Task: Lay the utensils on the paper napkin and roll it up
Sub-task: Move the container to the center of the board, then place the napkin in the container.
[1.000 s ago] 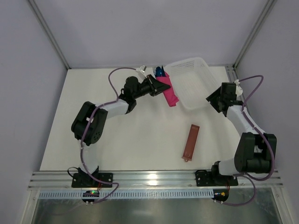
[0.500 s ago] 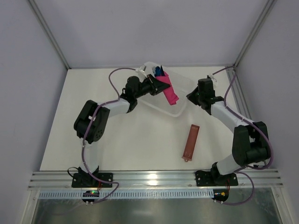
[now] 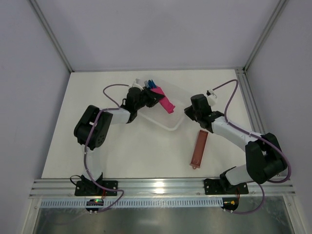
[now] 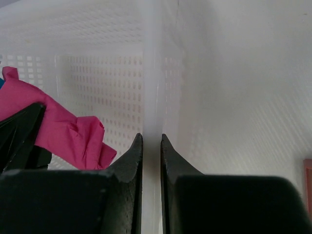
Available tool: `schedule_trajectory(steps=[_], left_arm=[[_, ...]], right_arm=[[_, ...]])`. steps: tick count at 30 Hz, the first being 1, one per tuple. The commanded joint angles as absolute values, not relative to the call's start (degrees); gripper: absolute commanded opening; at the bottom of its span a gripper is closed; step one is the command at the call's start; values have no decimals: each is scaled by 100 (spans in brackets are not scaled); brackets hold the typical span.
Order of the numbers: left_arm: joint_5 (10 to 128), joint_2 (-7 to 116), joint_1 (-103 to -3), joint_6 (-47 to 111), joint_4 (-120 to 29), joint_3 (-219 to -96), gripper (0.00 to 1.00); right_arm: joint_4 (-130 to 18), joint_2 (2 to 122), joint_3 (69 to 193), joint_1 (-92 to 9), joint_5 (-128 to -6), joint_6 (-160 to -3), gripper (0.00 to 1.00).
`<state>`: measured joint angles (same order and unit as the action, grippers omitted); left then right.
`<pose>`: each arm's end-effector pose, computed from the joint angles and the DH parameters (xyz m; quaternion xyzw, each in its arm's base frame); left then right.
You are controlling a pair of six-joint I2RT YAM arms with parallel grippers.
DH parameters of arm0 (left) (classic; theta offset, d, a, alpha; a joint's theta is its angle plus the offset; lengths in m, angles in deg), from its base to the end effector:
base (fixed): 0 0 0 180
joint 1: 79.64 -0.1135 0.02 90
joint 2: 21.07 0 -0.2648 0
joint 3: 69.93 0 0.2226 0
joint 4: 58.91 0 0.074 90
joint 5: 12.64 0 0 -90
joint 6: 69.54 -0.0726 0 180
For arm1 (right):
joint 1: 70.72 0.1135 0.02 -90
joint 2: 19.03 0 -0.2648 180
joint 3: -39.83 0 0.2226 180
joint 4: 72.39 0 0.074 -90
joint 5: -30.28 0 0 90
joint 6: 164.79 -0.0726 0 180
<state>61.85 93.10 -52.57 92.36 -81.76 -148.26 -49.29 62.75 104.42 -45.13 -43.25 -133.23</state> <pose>0.3911 -0.2217 0.1924 -0.2180 0.7488 -0.5376 0.3205 0.2834 0.1129 0.2169 0.3117 0.8443 0.1819 0.3961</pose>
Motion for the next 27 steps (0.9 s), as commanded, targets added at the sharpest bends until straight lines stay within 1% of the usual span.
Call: schedule_trajectory(steps=[1, 4, 5, 9, 13, 17, 21, 27], left_arm=[[6593, 8879, -5248, 9349, -7882, -14972, 0], [6601, 9037, -5240, 9437, -7678, -15122, 0], [6663, 9046, -5222, 9498, -7302, -15148, 0], [6865, 9029, -5213, 9771, -7124, -15078, 0], [6936, 9186, -5152, 9631, -6500, -15385, 0], [6874, 9450, -5169, 9675, -6490, -15579, 0], [6813, 9722, -5160, 9569, -6174, -15912, 0], [6786, 9942, -5187, 9623, -5964, -15992, 1]], right_arm=[[-4876, 6183, 10565, -4303, -3625, -13491, 4], [-4884, 6333, 10566, -4189, -3591, -13684, 4], [-4893, 6350, 10548, -4171, -3564, -13736, 4], [-4815, 6333, 10504, -4040, -3363, -13930, 4], [-4779, 6219, 10443, -3952, -3213, -14106, 4], [-4761, 6218, 10469, -3934, -3160, -14028, 4], [-4717, 6271, 10548, -3934, -3169, -13860, 4], [-4761, 6262, 10469, -3934, -3247, -13860, 4]])
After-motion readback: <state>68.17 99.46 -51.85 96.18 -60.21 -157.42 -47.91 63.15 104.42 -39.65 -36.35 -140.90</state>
